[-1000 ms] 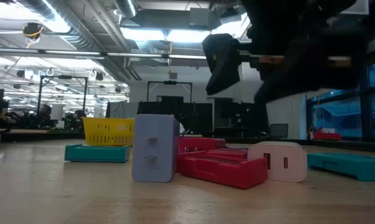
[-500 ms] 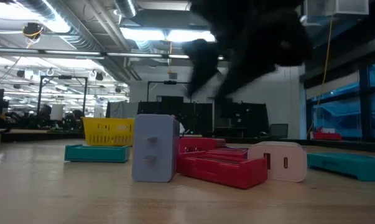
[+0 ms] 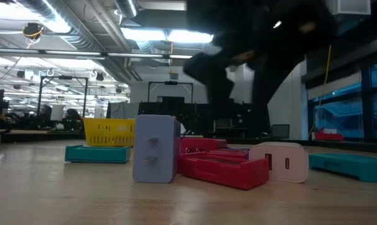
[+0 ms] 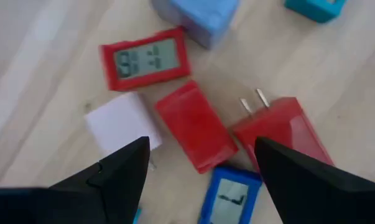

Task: Pick & Place Office items
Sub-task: Put the red charger adapter into the yellow bin

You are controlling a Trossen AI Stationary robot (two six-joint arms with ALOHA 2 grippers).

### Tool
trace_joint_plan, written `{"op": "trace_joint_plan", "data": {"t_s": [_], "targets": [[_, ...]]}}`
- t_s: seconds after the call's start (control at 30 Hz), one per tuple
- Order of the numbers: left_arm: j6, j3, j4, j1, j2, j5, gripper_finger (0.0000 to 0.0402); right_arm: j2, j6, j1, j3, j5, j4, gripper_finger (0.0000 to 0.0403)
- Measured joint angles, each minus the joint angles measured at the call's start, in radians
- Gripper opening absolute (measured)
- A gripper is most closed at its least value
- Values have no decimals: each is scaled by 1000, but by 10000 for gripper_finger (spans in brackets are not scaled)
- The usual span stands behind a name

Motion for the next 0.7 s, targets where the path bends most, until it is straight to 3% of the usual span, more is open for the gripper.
{"op": "trace_joint_plan", "data": {"t_s": [0.27, 0.5, 0.7], "targets": [[2, 0, 1, -4, 0, 1, 261, 56, 14, 1, 124, -100, -27, 295], [3, 0, 1, -5, 0, 1, 261, 55, 10, 4, 158, 19, -59, 295], [6, 0, 0, -5, 0, 1, 261, 55, 8, 9, 173, 0, -55, 295]]}}
